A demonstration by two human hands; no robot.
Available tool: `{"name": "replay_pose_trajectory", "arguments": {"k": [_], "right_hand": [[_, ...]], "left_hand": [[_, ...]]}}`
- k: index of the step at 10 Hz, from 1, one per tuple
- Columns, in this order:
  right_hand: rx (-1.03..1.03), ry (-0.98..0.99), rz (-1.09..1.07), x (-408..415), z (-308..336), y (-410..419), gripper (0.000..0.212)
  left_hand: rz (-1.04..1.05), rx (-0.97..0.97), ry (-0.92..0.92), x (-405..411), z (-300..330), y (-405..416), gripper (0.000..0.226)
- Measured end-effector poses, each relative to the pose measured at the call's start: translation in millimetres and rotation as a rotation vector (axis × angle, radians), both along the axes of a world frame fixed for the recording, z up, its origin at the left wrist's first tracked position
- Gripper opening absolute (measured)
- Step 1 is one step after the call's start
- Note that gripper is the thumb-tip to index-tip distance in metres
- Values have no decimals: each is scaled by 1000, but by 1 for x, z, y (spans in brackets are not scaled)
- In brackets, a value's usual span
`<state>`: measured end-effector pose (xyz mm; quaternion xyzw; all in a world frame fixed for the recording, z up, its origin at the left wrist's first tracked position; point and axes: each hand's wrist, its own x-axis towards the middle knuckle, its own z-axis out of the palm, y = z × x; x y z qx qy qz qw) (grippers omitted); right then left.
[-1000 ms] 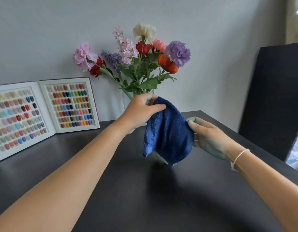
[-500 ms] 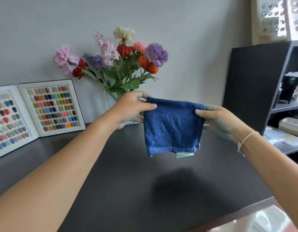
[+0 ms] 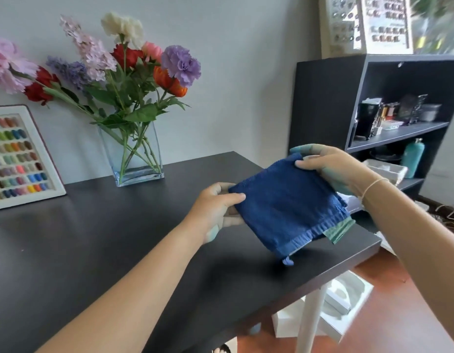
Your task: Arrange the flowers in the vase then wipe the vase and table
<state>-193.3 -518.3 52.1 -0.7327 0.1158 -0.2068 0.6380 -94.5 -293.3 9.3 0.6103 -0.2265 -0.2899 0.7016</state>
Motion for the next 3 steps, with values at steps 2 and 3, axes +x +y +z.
{"name": "replay_pose_trajectory", "arguments": {"k": [2,3], "right_hand": [[-542,393,-205,32,-58,1,36],[-710,275,-242,49,-66,22,31]], "left_hand": [[210,300,-257,14,-39,0,33],[238,392,-444,31,-36,21,30]]}}
